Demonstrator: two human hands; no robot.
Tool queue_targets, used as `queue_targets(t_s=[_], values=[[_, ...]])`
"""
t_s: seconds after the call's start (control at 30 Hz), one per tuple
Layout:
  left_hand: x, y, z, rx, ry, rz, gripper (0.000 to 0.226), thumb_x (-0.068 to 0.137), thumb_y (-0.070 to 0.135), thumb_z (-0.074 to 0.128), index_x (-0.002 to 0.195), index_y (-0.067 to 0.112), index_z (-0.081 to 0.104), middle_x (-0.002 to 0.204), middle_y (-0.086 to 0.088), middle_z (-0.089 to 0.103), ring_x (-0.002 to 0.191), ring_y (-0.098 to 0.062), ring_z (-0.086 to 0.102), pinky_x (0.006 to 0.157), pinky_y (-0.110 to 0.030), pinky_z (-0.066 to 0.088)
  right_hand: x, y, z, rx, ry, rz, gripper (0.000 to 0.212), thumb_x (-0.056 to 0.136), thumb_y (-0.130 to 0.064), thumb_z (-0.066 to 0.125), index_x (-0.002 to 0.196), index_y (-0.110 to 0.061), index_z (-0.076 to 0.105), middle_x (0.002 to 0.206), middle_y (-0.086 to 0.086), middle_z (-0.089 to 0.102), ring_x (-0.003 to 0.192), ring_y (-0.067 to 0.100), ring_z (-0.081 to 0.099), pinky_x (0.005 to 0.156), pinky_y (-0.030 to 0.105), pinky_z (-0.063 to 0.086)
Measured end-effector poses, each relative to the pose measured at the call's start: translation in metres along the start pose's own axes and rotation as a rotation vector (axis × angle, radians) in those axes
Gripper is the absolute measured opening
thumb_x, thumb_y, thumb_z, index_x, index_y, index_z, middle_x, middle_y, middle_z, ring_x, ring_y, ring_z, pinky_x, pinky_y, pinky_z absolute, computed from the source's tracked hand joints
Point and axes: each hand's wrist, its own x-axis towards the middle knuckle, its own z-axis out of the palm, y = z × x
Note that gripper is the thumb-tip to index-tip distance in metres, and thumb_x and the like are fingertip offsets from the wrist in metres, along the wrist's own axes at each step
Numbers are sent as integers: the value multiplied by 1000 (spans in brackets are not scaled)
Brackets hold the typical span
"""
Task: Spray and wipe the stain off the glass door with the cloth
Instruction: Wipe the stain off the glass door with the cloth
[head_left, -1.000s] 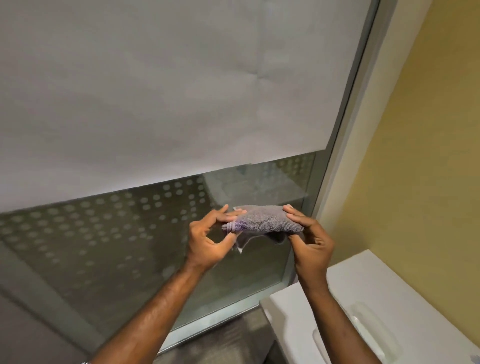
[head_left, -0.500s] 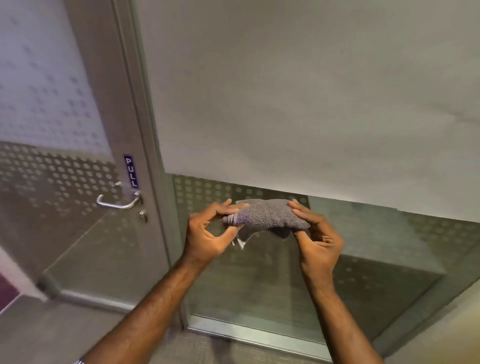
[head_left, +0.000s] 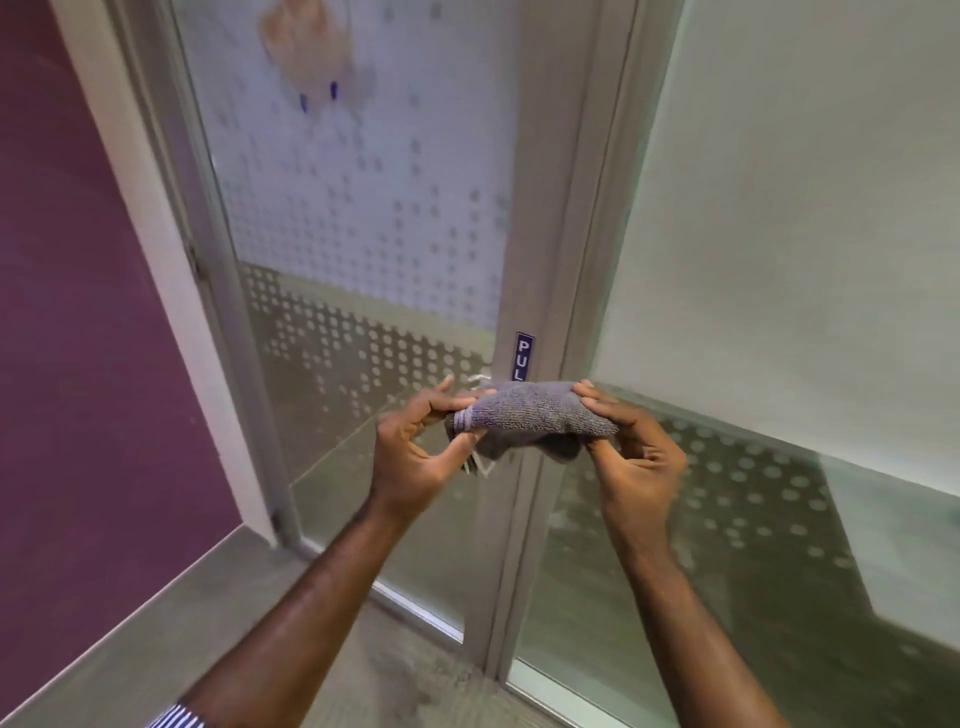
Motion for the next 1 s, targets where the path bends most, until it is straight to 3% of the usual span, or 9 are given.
queue_targets(t_s=[0.1,0.2,0.33,0.5,0.67,0.77,0.87,1.0], values=[[17,-14,-59,23,15,16,30,80,18,78,104,31,68,106,31,73,111,3,68,109,-31,50,-4,11,65,38,-5,0,42,81,27,66,98,-10,75,110,8,79,113,33,73,108,50,53],[29,-29,-113,39,34,13,21,81,18,78,97,28,68,106,29,74,109,1,70,111,-37,49,-8,18,124,74,-33,11,38,80,20,65,98,-12,75,109,2,80,112,30,73,107,46,54],[39,-46,-173,60,68,-25,21,80,19,78,98,22,67,103,24,76,108,-3,71,114,-40,47,-11,26,187,65,-96,7,53,73,26,61,99,-17,76,109,-1,80,112,28,73,106,45,54],[50,-66,-232,85,134,-58,21,80,15,79,97,23,70,102,11,78,107,-19,74,115,-47,45,-10,40,247,64,-178,4,53,72,24,60,99,-19,75,109,-2,80,110,27,74,104,43,55],[59,-86,-275,131,115,-100,25,79,2,79,98,15,70,100,11,79,107,-5,72,114,-37,46,-5,64,299,79,-215,15,50,74,27,63,97,-16,75,107,0,80,108,27,75,101,39,56],[67,-107,-302,175,97,-114,30,78,3,80,105,14,71,101,3,77,106,-6,72,102,-27,53,-1,87,327,99,-247,14,50,75,32,65,96,-13,75,106,4,80,107,27,75,101,40,56],[70,-128,-322,213,52,-146,38,77,-2,82,109,14,71,106,8,76,104,-5,71,94,-19,53,5,108,350,81,-280,19,50,75,32,66,95,-13,75,107,4,80,106,25,76,102,39,57],[90,-164,-360,188,-3,-167,42,75,9,86,113,16,71,112,10,77,107,-14,73,96,-25,55,18,141,395,67,-323,19,55,73,35,63,94,-14,75,107,-6,80,106,19,76,102,34,56]])
